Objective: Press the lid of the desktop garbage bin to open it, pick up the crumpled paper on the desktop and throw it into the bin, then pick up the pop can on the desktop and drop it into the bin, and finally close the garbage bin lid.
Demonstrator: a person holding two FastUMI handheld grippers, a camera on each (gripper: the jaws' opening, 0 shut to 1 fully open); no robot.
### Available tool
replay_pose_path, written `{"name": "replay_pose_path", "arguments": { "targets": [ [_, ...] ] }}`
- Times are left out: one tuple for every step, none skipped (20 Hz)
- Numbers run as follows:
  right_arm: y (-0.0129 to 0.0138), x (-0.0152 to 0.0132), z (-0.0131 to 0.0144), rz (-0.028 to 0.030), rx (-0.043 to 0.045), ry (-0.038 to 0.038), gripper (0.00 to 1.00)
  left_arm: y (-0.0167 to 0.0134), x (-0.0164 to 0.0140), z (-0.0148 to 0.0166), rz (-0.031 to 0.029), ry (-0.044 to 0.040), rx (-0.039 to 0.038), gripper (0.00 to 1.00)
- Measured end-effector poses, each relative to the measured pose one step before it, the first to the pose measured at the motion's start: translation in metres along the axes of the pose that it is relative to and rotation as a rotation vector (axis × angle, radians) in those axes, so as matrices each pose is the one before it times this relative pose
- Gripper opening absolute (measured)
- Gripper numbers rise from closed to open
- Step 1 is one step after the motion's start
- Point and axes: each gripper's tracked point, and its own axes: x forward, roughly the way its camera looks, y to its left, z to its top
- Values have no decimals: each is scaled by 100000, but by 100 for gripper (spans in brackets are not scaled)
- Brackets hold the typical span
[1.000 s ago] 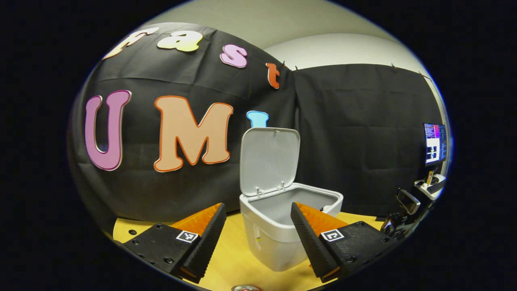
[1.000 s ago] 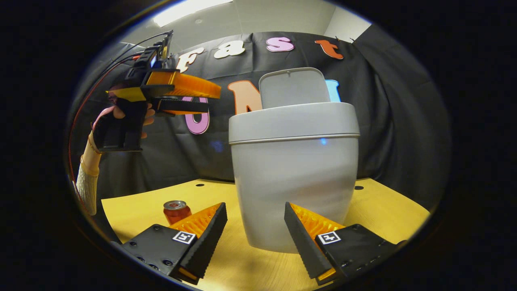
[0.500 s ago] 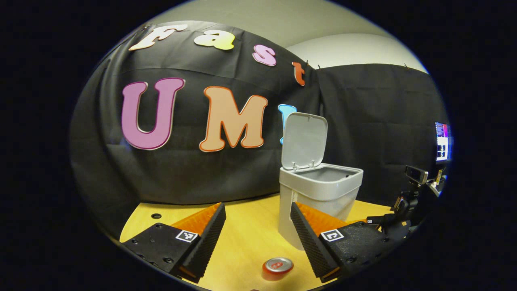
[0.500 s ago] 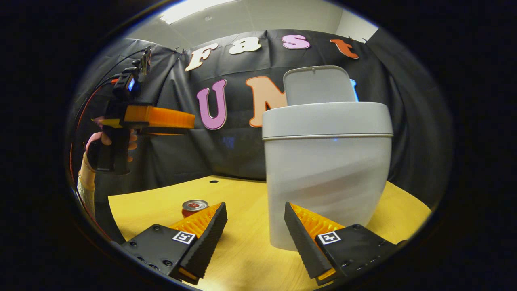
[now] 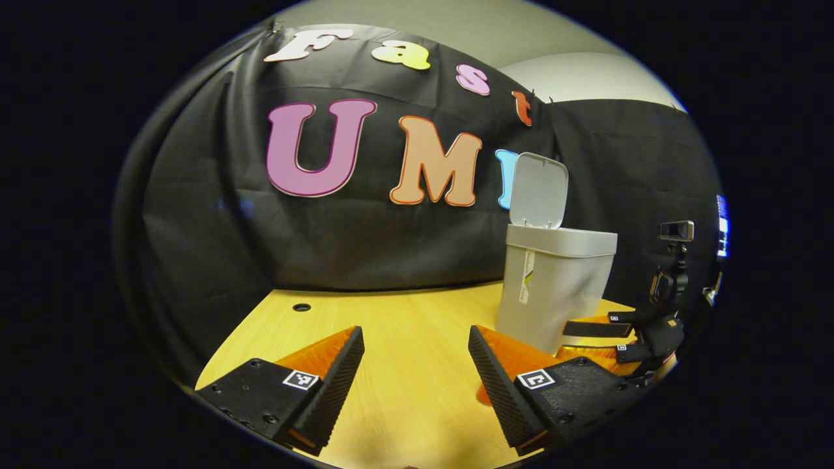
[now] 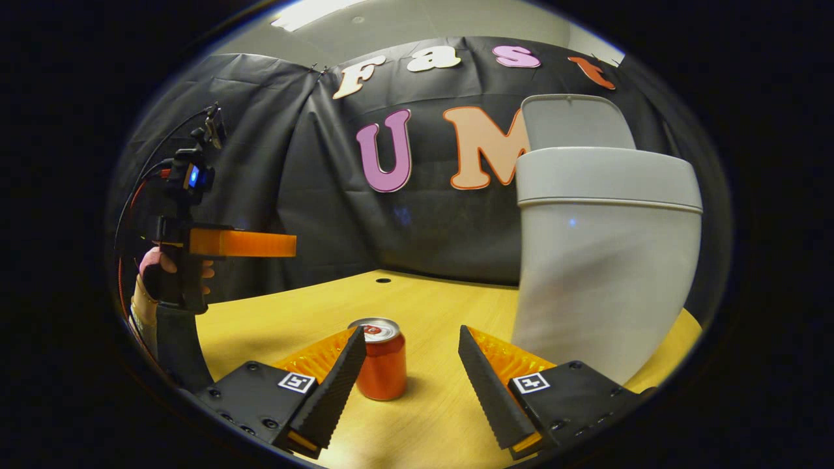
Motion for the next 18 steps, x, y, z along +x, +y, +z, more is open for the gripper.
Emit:
{"name": "replay_pose_path", "arguments": {
  "targets": [
    [524,311,-222,1026,-360,799,94,527,-401,-356,1021,-384,-272,94],
    [664,365,-115,1388,-337,836,95,-338,-223,-716,615,-642,-509,94],
    [403,349,-202,1006,-306,683,95,291,-137,-256,175,-188,-781,94],
    [412,352,-165,708,-593,961,94,-13,-84,-521,6,-72,-730,94],
    [272,276,-346,203,-751,721,94,216,-118,-378,344,11,-462,94],
    [191,351,-176,-39,-939,639,99,342,94,-453,535,-30,-158,94],
    [212,237,-218,132,-665,477,99,344,56,-199,680,49,34,94],
    [183,298,-182,380,-113,859,96,198,171,-214,97,-75,267,95],
    [229,148,-364,268,104,1158,100,-19,111,-306,-227,1733,682,94],
    [115,297,-328,127,244,1334,96,119,12,-163,188,-20,842,94],
    [65,379,-362,-4,-50,1172,96,64,56,159,-41,-706,608,96],
    [-123,332,-325,-600,-190,1384,100,-88,94,-147,-382,240,315,96],
    [-102,229,-382,-324,195,1285,96,-47,32,44,-281,-256,27,96],
    [-3,307,-260,187,556,1199,100,39,36,-129,-20,-250,-131,96],
    [124,264,-314,348,571,1168,96,116,-24,-34,178,137,-101,96],
    [70,222,-188,270,282,1006,96,-44,129,-201,-96,262,-203,96],
    [116,265,-321,170,-104,938,96,-70,86,-73,-179,321,-143,96],
    [25,212,-166,-96,-330,950,96,7,87,-162,-123,242,-220,96]
  ]
}}
